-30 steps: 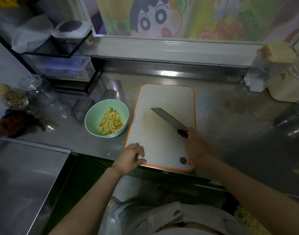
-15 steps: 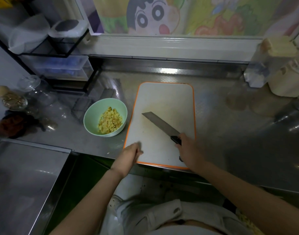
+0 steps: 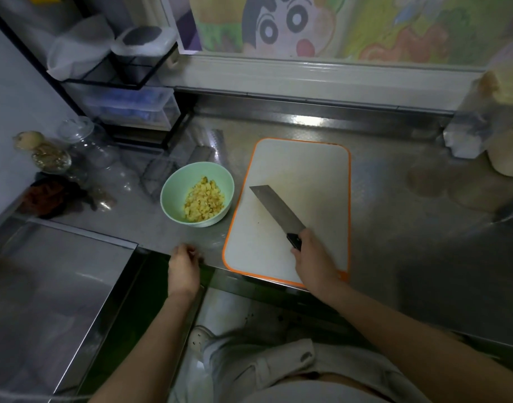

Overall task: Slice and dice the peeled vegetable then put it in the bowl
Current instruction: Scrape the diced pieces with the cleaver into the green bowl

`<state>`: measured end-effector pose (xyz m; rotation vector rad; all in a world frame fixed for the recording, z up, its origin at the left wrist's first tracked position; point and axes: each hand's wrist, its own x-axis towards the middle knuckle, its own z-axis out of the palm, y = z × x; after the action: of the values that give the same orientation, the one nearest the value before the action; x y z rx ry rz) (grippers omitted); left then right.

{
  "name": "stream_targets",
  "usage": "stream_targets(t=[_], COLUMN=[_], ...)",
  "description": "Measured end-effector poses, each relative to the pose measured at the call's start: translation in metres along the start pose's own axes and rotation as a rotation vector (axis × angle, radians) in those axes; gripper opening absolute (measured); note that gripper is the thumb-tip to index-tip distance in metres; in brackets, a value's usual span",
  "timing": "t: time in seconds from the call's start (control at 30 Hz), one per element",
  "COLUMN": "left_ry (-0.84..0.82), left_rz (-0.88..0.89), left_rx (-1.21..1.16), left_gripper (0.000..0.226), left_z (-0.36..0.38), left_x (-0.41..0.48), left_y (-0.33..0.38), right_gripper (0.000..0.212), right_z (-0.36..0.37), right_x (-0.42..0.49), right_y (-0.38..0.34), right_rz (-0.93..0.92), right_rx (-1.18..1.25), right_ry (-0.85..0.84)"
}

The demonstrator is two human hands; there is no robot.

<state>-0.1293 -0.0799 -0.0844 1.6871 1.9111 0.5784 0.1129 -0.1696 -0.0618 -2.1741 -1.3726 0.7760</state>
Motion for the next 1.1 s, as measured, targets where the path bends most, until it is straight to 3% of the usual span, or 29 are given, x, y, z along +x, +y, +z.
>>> stream_targets(t=[0.33, 0.47, 0.6, 0.7, 0.8, 0.97, 1.1], left_ry=[-0.056, -0.167, -0.241, -0.177, 0.016, 0.134, 0.129], left_rz=[-0.008, 0.021, 0.264, 0.513, 0.605, 0.479, 0.378], left_rx=[0.102, 0.185, 0.152, 0.035, -0.014, 0.306, 0.389], left_gripper=[0.007, 0.011, 0.007, 0.008, 0.005, 0.035, 0.029], left_z=[0.000, 0.001, 0.007, 0.005, -0.006, -0.018, -0.022], left_x=[0.011, 0.013, -0.002, -0.009, 0.004, 0.041, 0.051], left_y=[0.001, 0.007, 0.032, 0.062, 0.092, 0.101, 0.103], right_gripper=[0.035, 0.031, 0.027, 0.026, 0.031, 0.037, 0.034], right_z=[0.000, 0.001, -0.004, -0.008, -0.011, -0.011, -0.014], right_x=[0.001, 0.004, 0.011, 0.020, 0.026, 0.013, -0.006], right_y=[0.007, 0.007, 0.004, 0.001, 0.002, 0.015, 0.022], right_rz=[-0.009, 0.012, 0.072, 0.067, 0.004, -0.122, -0.187], right_rx=[-0.030, -0.024, 0.092, 0.153, 0.080, -0.088, -0.133], right_ry=[0.004, -0.018, 0.003, 0.026, -0.005, -0.148, -0.197])
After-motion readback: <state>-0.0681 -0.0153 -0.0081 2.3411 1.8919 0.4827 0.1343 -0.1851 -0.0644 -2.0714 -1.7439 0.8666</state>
